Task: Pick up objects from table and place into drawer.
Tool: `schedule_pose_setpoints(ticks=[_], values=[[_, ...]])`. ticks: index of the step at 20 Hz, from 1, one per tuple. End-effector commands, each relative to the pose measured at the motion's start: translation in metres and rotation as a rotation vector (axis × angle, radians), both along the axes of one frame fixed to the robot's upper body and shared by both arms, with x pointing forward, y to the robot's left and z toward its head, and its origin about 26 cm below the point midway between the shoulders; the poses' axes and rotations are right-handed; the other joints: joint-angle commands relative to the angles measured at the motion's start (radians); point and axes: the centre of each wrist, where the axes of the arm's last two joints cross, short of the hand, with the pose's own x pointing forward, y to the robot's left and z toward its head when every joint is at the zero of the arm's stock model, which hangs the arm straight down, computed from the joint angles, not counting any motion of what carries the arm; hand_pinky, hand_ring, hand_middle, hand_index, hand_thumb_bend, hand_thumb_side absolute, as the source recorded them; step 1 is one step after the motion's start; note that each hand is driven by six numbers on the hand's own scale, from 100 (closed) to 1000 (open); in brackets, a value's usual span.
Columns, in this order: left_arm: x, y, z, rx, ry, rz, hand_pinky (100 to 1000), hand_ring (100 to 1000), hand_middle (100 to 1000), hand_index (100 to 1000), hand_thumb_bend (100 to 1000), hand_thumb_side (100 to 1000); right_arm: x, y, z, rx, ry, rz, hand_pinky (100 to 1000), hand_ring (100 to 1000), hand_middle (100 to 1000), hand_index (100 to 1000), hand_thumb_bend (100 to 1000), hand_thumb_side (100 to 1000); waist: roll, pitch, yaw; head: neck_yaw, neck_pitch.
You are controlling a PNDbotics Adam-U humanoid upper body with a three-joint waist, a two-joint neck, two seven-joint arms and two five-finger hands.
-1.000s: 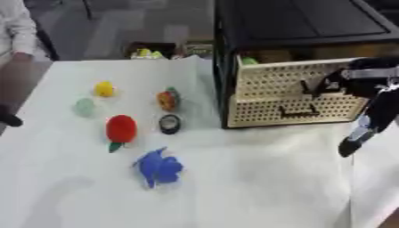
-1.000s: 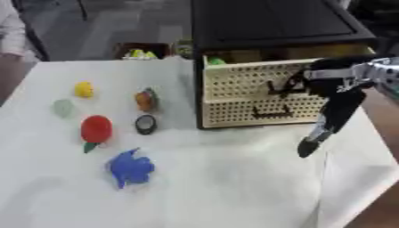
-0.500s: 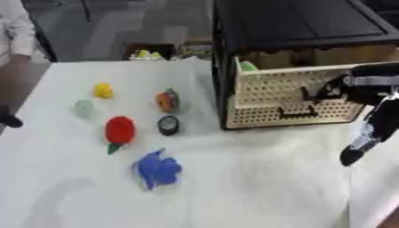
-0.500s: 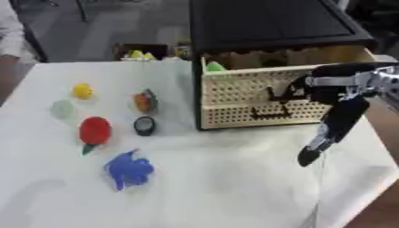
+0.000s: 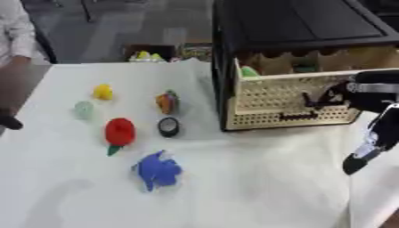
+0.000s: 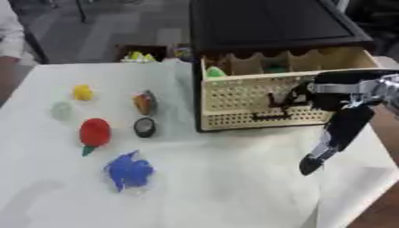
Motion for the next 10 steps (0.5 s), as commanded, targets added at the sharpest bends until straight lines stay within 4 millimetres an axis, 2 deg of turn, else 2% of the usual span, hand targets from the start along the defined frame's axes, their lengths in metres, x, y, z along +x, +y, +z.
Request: schedule_pose_setpoints(ticks=[1, 10], values=[[-0.001, 0.0009, 0.0086, 0.013, -0.029, -0.001, 529, 624, 651, 835, 100, 890, -0.0084, -0.0007, 0.0123, -0.012, -0.038, 0.003, 100, 100, 100, 832, 991, 446, -0.003, -0.011, -0.002, 0.002, -0.013], [-0.0006, 0.0009, 0.0096, 0.011, -0.029, 0.0, 529, 624, 651, 835, 100, 890, -0.0181, 0.0021, 0.0109, 0.004, -0.05, 0.018, 100, 100, 100, 832, 992, 450, -0.005, -0.011, -0.004, 0.004, -0.016]])
